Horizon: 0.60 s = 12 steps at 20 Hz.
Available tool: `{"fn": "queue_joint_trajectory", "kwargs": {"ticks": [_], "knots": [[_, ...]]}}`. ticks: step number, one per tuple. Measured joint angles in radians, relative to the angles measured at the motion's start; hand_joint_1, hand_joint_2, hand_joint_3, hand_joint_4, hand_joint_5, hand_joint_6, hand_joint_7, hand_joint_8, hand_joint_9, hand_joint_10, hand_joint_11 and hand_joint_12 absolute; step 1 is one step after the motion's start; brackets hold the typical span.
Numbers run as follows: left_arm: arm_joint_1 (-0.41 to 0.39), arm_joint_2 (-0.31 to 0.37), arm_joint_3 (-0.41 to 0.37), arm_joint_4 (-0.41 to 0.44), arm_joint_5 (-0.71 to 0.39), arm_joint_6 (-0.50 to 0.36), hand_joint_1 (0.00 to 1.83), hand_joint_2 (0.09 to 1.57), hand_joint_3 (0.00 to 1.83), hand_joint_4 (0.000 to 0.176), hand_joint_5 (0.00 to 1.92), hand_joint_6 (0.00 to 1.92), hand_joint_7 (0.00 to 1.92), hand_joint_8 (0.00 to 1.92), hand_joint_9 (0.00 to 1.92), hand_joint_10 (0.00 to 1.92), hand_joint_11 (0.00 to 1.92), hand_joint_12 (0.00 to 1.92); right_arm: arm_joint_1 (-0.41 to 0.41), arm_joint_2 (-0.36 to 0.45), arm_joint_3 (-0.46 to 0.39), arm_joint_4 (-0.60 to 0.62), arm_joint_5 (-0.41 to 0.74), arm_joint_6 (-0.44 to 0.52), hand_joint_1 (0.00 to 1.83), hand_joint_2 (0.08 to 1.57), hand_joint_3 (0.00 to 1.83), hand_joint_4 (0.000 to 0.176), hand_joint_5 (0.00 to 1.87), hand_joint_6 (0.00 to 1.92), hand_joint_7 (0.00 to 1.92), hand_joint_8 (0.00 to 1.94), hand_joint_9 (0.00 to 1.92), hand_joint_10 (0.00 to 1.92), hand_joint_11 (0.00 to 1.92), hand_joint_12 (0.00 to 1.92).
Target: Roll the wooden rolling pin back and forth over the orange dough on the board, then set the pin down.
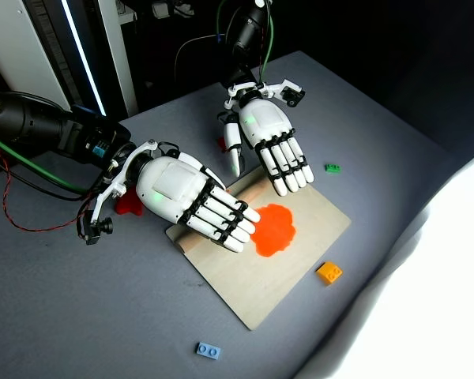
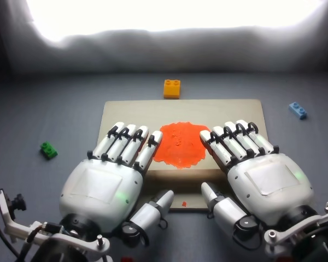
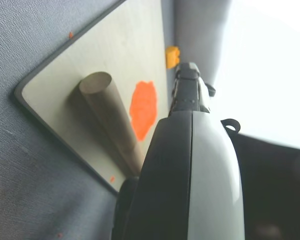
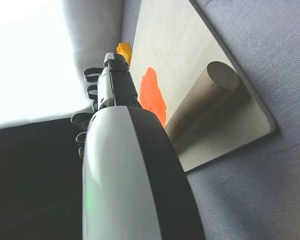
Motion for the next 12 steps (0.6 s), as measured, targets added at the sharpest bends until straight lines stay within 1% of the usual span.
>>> {"fn": "queue_joint_trajectory", "kwargs": {"ticks": [4, 5, 10, 11, 12], "knots": [[0.0, -0.018, 0.011, 0.015, 0.002, 0.0, 0.0, 1.45, 0.01, 0.0, 0.0, 0.0, 0.0, 0.0, 0.0, 0.0, 0.0, 0.0, 0.0, -0.011, 0.017, -0.004, 0.0, 0.0, 0.0, 1.57, 0.11, 0.0, 0.07, 0.01, 0.05, 0.01, 0.0, 0.0, 0.0, 0.0], [0.0, -0.029, 0.024, 0.02, -0.003, 0.0, 0.0, 1.45, 0.01, 0.0, 0.0, 0.0, 0.0, 0.0, 0.0, 0.0, 0.0, 0.0, 0.0, -0.013, 0.017, 0.0, 0.0, 0.0, 0.0, 1.57, 0.11, 0.0, 0.09, 0.01, 0.06, 0.01, 0.01, 0.0, 0.0, 0.0], [0.002, -0.048, 0.042, 0.021, -0.001, -0.001, 0.0, 1.45, 0.01, 0.0, 0.0, 0.0, 0.0, 0.0, 0.0, 0.0, 0.0, 0.0, 0.0, -0.027, 0.022, -0.004, -0.001, 0.0, 0.0, 1.57, 0.14, 0.0, 0.07, 0.0, 0.04, 0.0, 0.0, 0.0, 0.0, 0.0], [0.002, -0.053, 0.048, 0.019, -0.002, -0.001, 0.0, 1.45, 0.01, 0.0, 0.0, 0.0, 0.0, 0.0, 0.0, 0.0, 0.0, 0.0, 0.0, -0.031, 0.029, -0.003, -0.001, 0.0, 0.0, 1.57, 0.15, 0.0, 0.11, 0.02, 0.07, 0.01, 0.01, 0.01, 0.0, 0.0], [0.002, -0.055, 0.05, 0.019, -0.001, -0.001, 0.0, 1.45, 0.01, 0.0, 0.0, 0.0, 0.0, 0.0, 0.0, 0.0, 0.0, 0.0, 0.0, -0.032, 0.031, 0.001, -0.002, 0.0, 0.0, 1.57, 0.14, 0.0, 0.1, 0.02, 0.07, 0.01, 0.01, 0.0, 0.0, 0.0]]}}
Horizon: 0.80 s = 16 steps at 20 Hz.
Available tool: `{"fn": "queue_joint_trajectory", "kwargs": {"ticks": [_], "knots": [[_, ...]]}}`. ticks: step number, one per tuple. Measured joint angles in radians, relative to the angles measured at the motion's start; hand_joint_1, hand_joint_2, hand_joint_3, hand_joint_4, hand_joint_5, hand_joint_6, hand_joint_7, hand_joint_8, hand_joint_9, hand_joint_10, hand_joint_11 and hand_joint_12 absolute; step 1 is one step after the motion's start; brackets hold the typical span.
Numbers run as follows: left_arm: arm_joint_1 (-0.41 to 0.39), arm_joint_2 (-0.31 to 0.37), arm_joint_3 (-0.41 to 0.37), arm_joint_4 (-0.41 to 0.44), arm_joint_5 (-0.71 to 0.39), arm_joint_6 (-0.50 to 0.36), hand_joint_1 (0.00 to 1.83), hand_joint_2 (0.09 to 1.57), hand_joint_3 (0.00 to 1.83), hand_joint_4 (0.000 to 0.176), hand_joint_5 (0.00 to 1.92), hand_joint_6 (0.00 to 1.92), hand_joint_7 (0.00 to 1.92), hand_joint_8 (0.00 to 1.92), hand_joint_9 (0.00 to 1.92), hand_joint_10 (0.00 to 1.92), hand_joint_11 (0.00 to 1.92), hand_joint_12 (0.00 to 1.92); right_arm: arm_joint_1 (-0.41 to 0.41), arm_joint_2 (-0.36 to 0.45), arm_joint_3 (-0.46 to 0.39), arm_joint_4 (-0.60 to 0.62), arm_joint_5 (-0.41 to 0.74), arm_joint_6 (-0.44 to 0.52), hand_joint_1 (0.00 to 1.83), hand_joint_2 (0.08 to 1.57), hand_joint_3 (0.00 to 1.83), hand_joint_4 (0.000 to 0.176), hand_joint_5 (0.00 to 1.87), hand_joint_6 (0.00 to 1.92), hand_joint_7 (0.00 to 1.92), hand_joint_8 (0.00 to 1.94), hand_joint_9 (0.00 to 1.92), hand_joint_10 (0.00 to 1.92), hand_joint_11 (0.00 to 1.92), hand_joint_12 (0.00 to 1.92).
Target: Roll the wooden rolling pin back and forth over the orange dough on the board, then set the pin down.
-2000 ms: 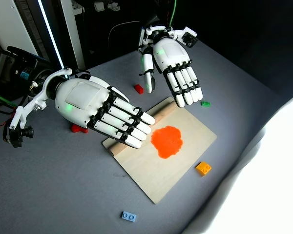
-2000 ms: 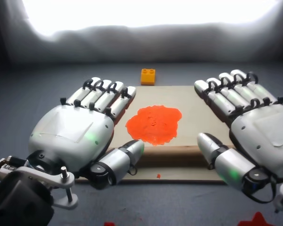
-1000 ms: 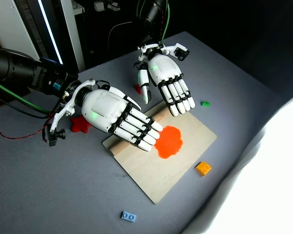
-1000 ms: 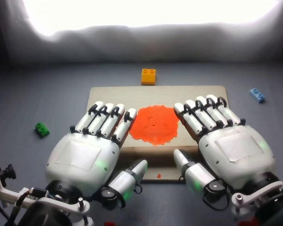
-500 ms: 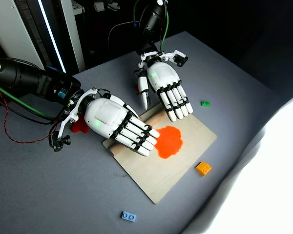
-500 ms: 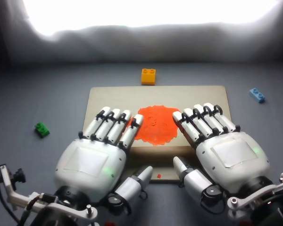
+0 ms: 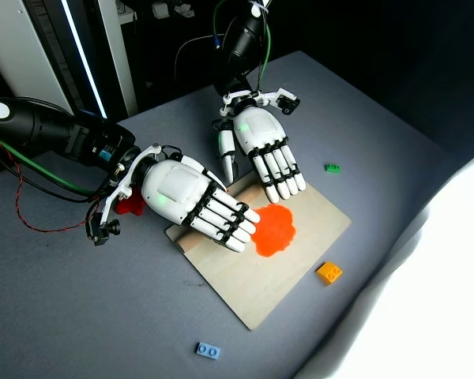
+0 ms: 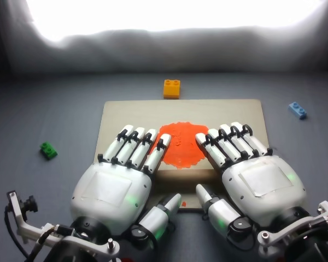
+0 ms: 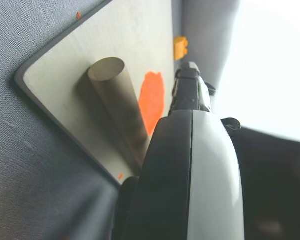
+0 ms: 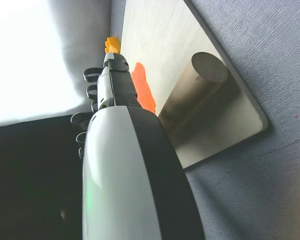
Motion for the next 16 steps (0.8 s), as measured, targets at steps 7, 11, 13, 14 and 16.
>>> {"fn": "queue_joint_trajectory", "kwargs": {"ticks": [7, 11, 13, 14, 16], "knots": [[0.001, -0.028, 0.035, 0.003, -0.003, -0.011, 0.0, 1.45, 0.01, 0.0, 0.0, 0.0, 0.0, 0.0, 0.0, 0.0, 0.0, 0.0, 0.0, -0.022, 0.025, 0.002, -0.031, 0.01, 0.0, 1.56, 0.11, 0.0, 0.13, 0.02, 0.1, 0.02, 0.05, 0.02, 0.03, 0.02], [0.01, -0.04, 0.056, 0.006, -0.01, -0.018, 0.0, 1.44, 0.0, 0.0, 0.01, 0.0, 0.01, 0.0, 0.0, 0.0, 0.0, 0.0, 0.001, -0.027, 0.042, 0.002, -0.037, 0.013, 0.0, 1.57, 0.07, 0.0, 0.12, 0.01, 0.08, 0.0, 0.01, 0.0, 0.0, 0.0], [0.01, -0.043, 0.063, 0.008, -0.013, -0.021, 0.0, 1.45, 0.01, 0.0, 0.0, 0.0, 0.0, 0.0, 0.0, 0.0, 0.0, 0.0, 0.001, -0.033, 0.05, 0.003, -0.037, 0.015, 0.0, 1.57, 0.06, 0.0, 0.13, 0.02, 0.09, 0.0, 0.02, 0.01, 0.01, 0.0], [0.01, -0.044, 0.067, 0.011, -0.013, -0.023, 0.0, 1.45, 0.01, 0.0, 0.0, 0.0, 0.0, 0.0, 0.0, 0.0, 0.0, 0.0, 0.001, -0.034, 0.051, 0.005, -0.038, 0.017, 0.0, 1.57, 0.06, 0.0, 0.12, 0.01, 0.09, 0.0, 0.02, 0.0, 0.0, 0.0], [0.011, -0.044, 0.075, 0.013, -0.016, -0.034, 0.0, 1.46, 0.01, 0.0, 0.0, 0.0, 0.0, 0.0, 0.0, 0.0, 0.0, 0.0, 0.006, -0.041, 0.065, 0.006, -0.039, 0.019, 0.0, 1.57, 0.08, 0.0, 0.12, 0.01, 0.1, 0.01, 0.03, 0.01, 0.01, 0.0]]}}
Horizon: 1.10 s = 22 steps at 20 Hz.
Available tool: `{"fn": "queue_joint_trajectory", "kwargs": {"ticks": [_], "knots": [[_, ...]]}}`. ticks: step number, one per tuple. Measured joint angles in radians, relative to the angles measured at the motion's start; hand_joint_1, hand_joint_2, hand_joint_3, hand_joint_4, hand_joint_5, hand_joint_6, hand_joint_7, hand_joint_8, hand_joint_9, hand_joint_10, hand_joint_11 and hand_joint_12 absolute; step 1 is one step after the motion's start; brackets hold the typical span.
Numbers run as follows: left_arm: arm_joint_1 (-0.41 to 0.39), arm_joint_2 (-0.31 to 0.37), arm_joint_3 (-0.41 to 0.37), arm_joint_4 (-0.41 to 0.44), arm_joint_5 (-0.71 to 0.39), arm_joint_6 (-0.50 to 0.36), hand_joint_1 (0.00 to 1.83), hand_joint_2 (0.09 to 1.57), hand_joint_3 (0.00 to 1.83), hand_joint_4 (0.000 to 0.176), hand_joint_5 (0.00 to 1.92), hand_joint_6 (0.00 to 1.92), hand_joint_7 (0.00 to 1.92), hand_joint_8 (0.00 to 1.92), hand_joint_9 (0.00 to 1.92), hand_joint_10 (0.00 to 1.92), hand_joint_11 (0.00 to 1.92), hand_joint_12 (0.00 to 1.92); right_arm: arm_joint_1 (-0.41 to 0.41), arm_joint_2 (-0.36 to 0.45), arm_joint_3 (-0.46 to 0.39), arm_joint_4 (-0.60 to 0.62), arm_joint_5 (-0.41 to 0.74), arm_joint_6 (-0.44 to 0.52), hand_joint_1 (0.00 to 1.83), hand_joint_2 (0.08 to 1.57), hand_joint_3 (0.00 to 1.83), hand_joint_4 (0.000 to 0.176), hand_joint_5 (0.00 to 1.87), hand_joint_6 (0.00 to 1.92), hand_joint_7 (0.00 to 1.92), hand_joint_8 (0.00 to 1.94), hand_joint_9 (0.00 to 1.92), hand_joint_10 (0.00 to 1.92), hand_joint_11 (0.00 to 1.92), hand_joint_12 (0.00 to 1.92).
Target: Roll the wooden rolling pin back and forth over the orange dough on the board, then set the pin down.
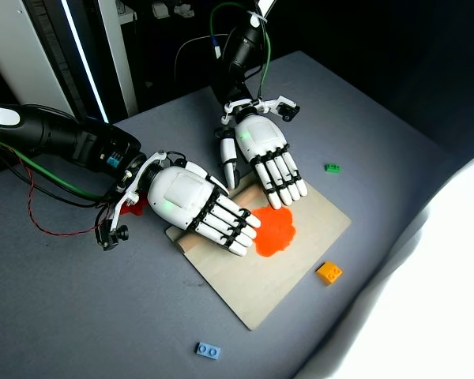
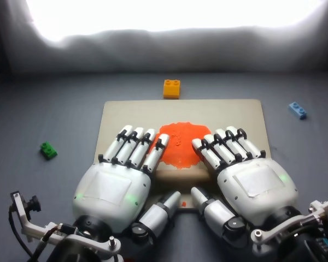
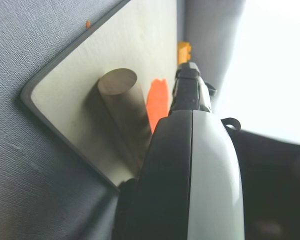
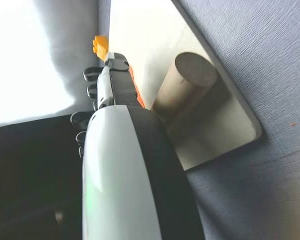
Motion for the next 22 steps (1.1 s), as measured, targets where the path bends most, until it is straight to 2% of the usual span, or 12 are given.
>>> {"fn": "queue_joint_trajectory", "kwargs": {"ticks": [7, 8, 10, 11, 13, 18, 22], "knots": [[0.0, 0.0, 0.021, -0.003, -0.003, -0.029, 0.0, 1.47, 0.01, 0.0, 0.02, 0.01, 0.03, 0.01, 0.01, 0.0, 0.0, 0.0, 0.01, -0.007, 0.025, -0.008, 0.0, 0.012, 0.0, 1.57, 0.11, 0.0, 0.13, 0.01, 0.09, 0.0, 0.04, 0.01, 0.0, 0.02], [0.0, 0.0, 0.023, -0.006, -0.003, -0.033, 0.0, 1.47, 0.01, 0.0, 0.01, 0.0, 0.03, 0.01, 0.0, 0.0, 0.0, 0.0, 0.01, -0.007, 0.029, -0.008, 0.0, 0.015, 0.0, 1.57, 0.1, 0.0, 0.14, 0.01, 0.11, 0.0, 0.06, 0.01, 0.0, 0.1], [-0.003, 0.0, 0.023, -0.012, -0.002, -0.035, 0.0, 1.46, 0.01, 0.0, 0.02, 0.01, 0.05, 0.01, 0.02, 0.01, 0.0, 0.0, 0.014, -0.007, 0.035, -0.003, -0.002, 0.017, 0.0, 1.57, 0.09, 0.0, 0.14, 0.01, 0.11, 0.0, 0.05, 0.01, 0.0, 0.11], [-0.006, 0.0, 0.031, -0.014, 0.001, -0.036, 0.0, 1.46, 0.01, 0.0, 0.02, 0.01, 0.05, 0.01, 0.02, 0.01, 0.0, 0.0, 0.014, -0.007, 0.036, -0.006, -0.001, 0.017, 0.0, 1.57, 0.1, 0.0, 0.15, 0.01, 0.11, 0.0, 0.06, 0.01, 0.0, 0.2], [-0.011, 0.0, 0.037, -0.027, 0.0, -0.036, 0.0, 1.46, 0.01, 0.0, 0.01, 0.0, 0.04, 0.01, 0.01, 0.0, 0.0, 0.0, 0.014, -0.007, 0.039, -0.007, -0.006, 0.018, 0.0, 1.57, 0.1, 0.0, 0.14, 0.0, 0.11, 0.0, 0.06, 0.01, 0.0, 0.21], [-0.018, -0.006, 0.053, -0.018, 0.027, -0.037, 0.0, 1.45, 0.0, 0.0, 0.02, 0.01, 0.03, 0.01, 0.01, 0.0, 0.0, 0.0, 0.014, -0.007, 0.058, -0.008, -0.011, 0.021, 0.0, 1.57, 0.11, 0.0, 0.1, 0.0, 0.09, 0.0, 0.03, 0.01, 0.0, 0.03], [-0.036, -0.013, 0.073, -0.022, 0.068, -0.04, 0.0, 1.46, 0.01, 0.0, 0.02, 0.0, 0.04, 0.01, 0.01, 0.01, 0.0, 0.0, 0.018, -0.007, 0.07, -0.009, -0.016, 0.025, 0.0, 1.57, 0.1, 0.0, 0.09, 0.0, 0.08, 0.0, 0.02, 0.01, 0.0, 0.02]]}}
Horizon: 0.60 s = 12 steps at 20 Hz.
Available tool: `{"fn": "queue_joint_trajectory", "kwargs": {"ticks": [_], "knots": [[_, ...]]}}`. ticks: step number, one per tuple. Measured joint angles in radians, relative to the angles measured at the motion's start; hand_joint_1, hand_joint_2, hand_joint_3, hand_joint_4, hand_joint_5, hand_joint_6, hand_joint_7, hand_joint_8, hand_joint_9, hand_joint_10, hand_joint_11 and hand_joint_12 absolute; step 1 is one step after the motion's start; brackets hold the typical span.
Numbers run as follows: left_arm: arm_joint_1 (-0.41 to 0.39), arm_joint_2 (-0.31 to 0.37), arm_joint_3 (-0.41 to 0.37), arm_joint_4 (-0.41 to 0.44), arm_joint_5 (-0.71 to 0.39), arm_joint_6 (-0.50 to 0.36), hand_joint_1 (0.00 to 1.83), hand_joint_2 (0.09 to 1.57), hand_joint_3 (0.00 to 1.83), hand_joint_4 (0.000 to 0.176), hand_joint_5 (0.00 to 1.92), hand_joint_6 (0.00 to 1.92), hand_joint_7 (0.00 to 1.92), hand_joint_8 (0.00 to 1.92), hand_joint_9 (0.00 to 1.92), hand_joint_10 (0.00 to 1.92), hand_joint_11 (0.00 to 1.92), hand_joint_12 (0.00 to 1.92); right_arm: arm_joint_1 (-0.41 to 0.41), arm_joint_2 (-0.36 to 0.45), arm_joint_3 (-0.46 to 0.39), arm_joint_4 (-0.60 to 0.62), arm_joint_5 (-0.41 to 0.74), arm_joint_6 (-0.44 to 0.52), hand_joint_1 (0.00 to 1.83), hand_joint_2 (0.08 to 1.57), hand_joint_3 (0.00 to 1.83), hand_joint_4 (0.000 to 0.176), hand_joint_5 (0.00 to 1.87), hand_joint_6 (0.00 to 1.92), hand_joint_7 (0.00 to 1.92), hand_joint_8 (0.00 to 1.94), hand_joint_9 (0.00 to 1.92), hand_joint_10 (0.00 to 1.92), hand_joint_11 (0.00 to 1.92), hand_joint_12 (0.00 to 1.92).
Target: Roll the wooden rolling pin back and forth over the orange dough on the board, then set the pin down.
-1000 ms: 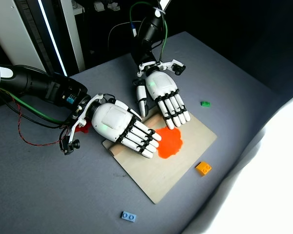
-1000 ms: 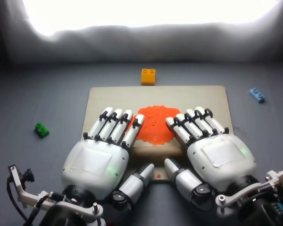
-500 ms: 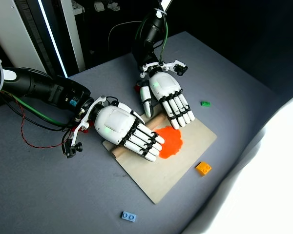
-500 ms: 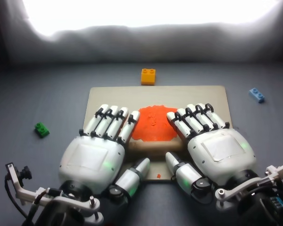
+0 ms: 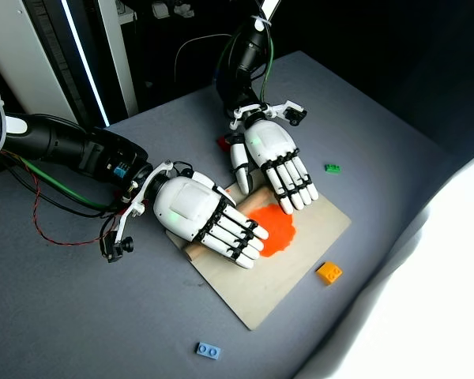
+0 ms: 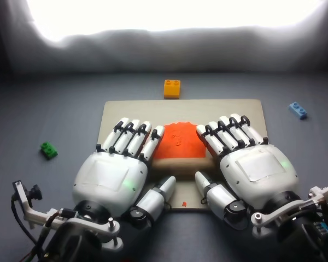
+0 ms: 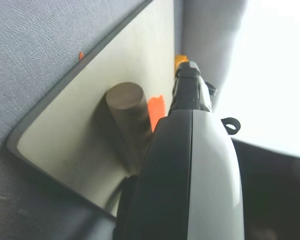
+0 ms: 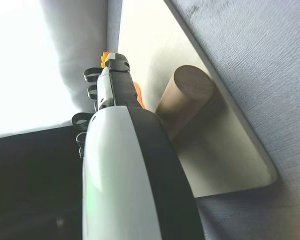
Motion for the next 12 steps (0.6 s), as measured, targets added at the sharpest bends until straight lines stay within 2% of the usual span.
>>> {"fn": "queue_joint_trajectory", "kwargs": {"ticks": [1, 3, 5, 11, 12], "knots": [[-0.007, -0.004, 0.006, 0.005, 0.011, 0.0, 0.0, 1.46, 0.01, 0.0, 0.0, 0.0, 0.02, 0.0, 0.0, 0.0, 0.0, 0.0, 0.001, 0.0, 0.003, 0.001, -0.004, 0.001, 0.0, 1.57, 0.12, 0.0, 0.11, 0.0, 0.1, 0.0, 0.04, 0.01, 0.0, 0.09], [-0.014, -0.011, 0.015, 0.002, 0.023, -0.005, 0.0, 1.47, 0.01, 0.0, 0.01, 0.0, 0.04, 0.01, 0.01, 0.0, 0.0, 0.0, 0.003, 0.0, 0.008, 0.0, -0.005, 0.007, 0.0, 1.57, 0.14, 0.0, 0.13, 0.01, 0.1, 0.0, 0.04, 0.0, 0.0, 0.1], [-0.021, -0.017, 0.023, 0.0, 0.032, -0.009, 0.0, 1.47, 0.01, 0.0, 0.01, 0.0, 0.04, 0.0, 0.01, 0.01, 0.0, 0.0, 0.007, 0.0, 0.015, 0.002, -0.005, 0.011, 0.0, 1.57, 0.14, 0.0, 0.11, 0.0, 0.09, 0.0, 0.03, 0.0, 0.0, 0.04], [-0.028, -0.03, 0.046, -0.003, 0.042, -0.026, 0.0, 1.47, 0.01, 0.0, 0.0, 0.0, 0.01, 0.0, 0.0, 0.0, 0.0, 0.0, 0.013, -0.001, 0.031, 0.004, -0.013, 0.02, 0.0, 1.57, 0.14, 0.0, 0.13, 0.01, 0.09, 0.0, 0.04, 0.0, 0.0, 0.09], [-0.028, -0.03, 0.047, -0.003, 0.042, -0.028, 0.0, 1.48, 0.01, 0.0, 0.0, 0.0, 0.02, 0.01, 0.0, 0.0, 0.0, 0.0, 0.013, -0.001, 0.034, 0.001, -0.012, 0.023, 0.0, 1.57, 0.14, 0.0, 0.11, 0.0, 0.08, 0.0, 0.02, 0.0, 0.0, 0.04]]}}
